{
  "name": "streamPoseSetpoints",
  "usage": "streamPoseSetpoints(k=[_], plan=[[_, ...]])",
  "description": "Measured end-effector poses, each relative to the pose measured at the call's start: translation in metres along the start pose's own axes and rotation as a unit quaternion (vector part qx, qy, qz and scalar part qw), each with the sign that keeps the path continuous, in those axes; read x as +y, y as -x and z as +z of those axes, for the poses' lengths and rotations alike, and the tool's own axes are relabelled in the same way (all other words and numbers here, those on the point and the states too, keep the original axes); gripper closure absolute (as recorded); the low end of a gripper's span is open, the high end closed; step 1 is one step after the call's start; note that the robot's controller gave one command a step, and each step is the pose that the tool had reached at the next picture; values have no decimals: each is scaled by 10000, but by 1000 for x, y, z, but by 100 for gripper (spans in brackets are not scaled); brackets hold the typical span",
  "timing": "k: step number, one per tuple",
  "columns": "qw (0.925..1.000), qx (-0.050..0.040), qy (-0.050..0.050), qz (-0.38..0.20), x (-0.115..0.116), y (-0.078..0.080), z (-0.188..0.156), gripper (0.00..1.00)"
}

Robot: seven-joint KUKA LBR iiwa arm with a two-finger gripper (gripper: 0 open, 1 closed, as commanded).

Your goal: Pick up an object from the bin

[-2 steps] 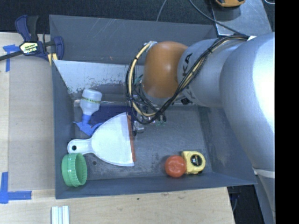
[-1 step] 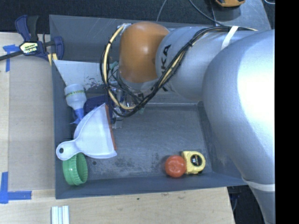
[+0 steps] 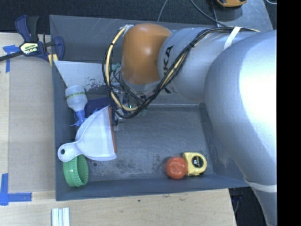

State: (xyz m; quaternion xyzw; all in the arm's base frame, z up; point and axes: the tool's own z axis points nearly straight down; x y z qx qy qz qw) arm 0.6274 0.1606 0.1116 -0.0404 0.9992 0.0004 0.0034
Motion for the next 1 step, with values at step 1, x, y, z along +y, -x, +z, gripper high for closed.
streamPoseSetpoints(k=[1], plan=[[10000, 0, -1, -3, 0, 0, 0, 0]])
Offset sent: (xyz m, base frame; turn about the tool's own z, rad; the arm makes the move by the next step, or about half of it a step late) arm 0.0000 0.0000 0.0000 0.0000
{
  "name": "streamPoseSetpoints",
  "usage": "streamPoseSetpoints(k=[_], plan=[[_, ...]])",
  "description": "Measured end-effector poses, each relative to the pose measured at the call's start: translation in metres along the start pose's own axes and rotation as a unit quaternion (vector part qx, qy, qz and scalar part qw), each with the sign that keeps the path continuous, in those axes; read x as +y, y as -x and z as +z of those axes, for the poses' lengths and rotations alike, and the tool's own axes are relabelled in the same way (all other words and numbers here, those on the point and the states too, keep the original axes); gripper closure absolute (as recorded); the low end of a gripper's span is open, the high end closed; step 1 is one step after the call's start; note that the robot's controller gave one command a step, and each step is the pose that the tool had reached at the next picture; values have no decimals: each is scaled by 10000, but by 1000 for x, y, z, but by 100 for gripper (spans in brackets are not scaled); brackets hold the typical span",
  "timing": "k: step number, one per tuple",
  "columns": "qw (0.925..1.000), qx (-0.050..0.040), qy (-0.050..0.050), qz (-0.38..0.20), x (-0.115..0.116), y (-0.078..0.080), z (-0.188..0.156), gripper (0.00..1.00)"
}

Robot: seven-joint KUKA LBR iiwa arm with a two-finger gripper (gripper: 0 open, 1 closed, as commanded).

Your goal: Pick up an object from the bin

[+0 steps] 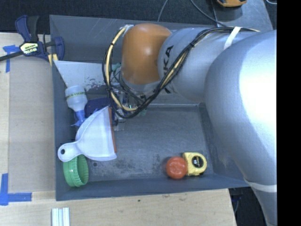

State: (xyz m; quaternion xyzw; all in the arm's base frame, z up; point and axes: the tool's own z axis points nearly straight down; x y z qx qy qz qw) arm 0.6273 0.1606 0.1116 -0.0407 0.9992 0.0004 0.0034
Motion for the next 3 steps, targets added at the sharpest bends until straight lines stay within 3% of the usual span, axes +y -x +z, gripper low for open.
streamPoseSetpoints(k=[3], plan=[[10000, 0, 0, -4, 0, 0, 0, 0]])
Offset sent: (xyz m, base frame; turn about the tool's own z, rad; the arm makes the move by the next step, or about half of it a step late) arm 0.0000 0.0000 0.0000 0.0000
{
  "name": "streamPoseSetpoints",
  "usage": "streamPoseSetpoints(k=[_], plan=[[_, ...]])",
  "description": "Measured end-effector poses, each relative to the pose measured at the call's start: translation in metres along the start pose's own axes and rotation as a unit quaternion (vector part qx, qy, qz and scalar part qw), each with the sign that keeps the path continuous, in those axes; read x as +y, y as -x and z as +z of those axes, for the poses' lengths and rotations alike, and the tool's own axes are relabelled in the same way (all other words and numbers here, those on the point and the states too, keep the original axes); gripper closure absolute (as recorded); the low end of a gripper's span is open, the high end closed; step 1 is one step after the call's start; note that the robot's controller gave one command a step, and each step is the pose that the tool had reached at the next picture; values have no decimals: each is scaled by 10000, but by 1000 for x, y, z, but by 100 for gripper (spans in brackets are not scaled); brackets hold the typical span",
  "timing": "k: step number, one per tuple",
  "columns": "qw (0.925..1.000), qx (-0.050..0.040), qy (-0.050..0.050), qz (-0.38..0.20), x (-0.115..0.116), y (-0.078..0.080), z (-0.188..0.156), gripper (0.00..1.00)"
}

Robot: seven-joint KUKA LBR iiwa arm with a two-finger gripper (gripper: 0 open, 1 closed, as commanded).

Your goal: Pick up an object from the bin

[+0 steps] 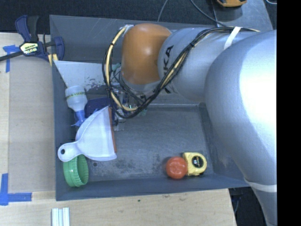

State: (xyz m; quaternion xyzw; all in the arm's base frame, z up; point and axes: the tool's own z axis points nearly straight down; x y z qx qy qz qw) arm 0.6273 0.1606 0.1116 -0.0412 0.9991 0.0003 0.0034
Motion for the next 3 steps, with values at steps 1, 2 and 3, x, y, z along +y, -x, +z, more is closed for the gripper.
streamPoseSetpoints(k=[1, 2, 3], plan=[[10000, 0, 0, -1, 0, 0, 0, 0], [10000, 0, 0, -2, 0, 0, 0, 0], [10000, 0, 0, -3, 0, 0, 0, 0]])
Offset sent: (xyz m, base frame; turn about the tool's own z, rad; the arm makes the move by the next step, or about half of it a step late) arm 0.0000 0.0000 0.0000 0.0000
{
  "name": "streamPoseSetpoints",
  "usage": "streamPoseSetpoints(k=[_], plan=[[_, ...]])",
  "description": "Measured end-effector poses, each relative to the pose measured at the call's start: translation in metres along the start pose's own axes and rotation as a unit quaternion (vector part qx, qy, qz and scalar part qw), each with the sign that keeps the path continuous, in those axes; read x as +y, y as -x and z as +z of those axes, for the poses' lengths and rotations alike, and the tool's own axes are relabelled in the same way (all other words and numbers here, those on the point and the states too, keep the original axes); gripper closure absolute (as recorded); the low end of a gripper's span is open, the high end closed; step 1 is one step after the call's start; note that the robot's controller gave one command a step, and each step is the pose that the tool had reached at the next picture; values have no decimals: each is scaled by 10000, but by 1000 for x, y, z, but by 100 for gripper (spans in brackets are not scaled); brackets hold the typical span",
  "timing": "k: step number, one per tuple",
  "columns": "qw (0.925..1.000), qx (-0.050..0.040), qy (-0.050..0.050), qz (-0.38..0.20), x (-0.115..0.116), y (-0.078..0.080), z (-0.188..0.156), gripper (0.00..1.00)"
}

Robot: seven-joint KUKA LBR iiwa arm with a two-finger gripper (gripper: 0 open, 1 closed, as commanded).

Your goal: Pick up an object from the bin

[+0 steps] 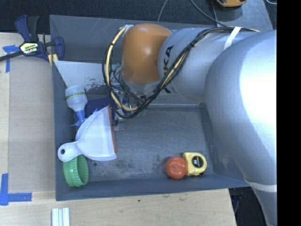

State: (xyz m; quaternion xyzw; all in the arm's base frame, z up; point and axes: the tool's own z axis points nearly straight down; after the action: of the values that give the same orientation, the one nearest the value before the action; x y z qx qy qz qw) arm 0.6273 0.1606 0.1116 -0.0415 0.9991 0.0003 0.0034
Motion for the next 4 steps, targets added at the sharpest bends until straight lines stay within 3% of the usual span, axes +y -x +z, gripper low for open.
streamPoseSetpoints(k=[1, 2, 3, 4], plan=[[10000, 0, 0, -1, 0, 0, 0, 0], [9988, 12, -15, 491, 3, 1, 28, 0], [9838, -35, -22, -1791, 35, -6, -27, 0], [9841, -19, -23, -1778, 34, -7, -25, 100]])
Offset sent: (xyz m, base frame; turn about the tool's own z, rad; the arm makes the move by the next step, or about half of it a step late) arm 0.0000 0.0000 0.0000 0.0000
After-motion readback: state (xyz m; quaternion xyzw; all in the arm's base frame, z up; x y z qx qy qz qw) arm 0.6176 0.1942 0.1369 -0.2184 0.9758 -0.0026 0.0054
